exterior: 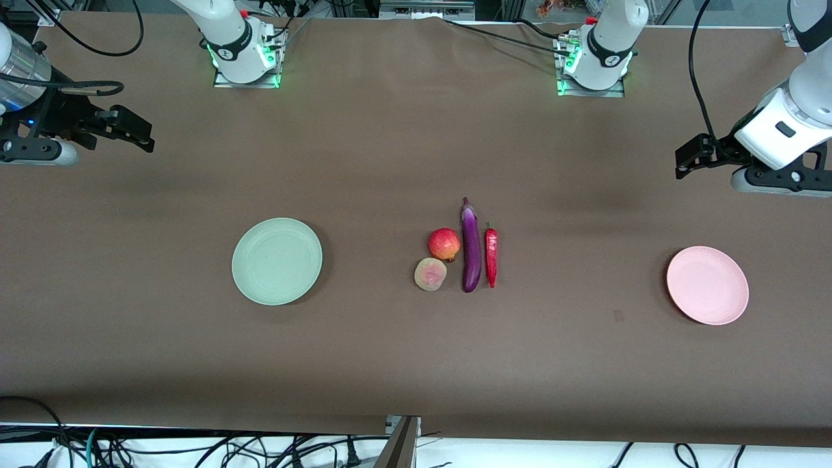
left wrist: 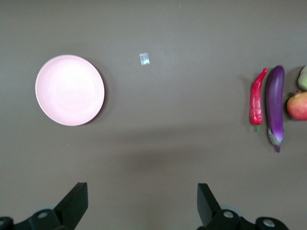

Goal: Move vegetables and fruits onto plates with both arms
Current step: 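Reach the left gripper to the red chili while the right gripper moves out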

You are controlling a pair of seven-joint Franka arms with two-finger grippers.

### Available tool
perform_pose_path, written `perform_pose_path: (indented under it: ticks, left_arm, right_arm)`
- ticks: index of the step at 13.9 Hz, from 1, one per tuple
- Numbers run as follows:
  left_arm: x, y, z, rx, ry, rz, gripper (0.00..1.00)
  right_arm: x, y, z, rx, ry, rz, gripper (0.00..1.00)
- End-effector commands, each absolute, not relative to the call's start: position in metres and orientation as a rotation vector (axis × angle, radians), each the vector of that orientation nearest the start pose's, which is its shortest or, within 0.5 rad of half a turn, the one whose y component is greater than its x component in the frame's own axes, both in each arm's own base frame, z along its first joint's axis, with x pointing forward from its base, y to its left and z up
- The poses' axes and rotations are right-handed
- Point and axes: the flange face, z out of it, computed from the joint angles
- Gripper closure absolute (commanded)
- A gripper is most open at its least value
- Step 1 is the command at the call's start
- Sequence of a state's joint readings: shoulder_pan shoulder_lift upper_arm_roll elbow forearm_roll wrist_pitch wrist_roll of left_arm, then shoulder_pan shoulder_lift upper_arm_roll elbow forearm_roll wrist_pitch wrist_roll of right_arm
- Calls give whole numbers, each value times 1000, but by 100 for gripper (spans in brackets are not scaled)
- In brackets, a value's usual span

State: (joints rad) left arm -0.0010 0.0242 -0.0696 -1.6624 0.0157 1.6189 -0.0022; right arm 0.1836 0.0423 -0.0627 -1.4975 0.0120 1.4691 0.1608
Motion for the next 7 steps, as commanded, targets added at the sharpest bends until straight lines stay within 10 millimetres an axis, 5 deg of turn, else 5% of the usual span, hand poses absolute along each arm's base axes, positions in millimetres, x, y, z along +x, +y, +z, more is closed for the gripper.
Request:
perform_pose_path:
  ticks: [1, 4, 7]
  left_arm:
    - [566, -54, 562, -3141, 129, 191, 0]
    - [585, -104, 494, -3121, 257, 358, 0]
    - [618, -156, 425, -3164, 309, 302, 0]
  right_arm:
    - [552, 68, 631, -3124, 81, 100, 0]
    - [552, 70, 631, -3123, 81, 98, 0]
    - [552, 71, 631, -3121, 81, 98, 0]
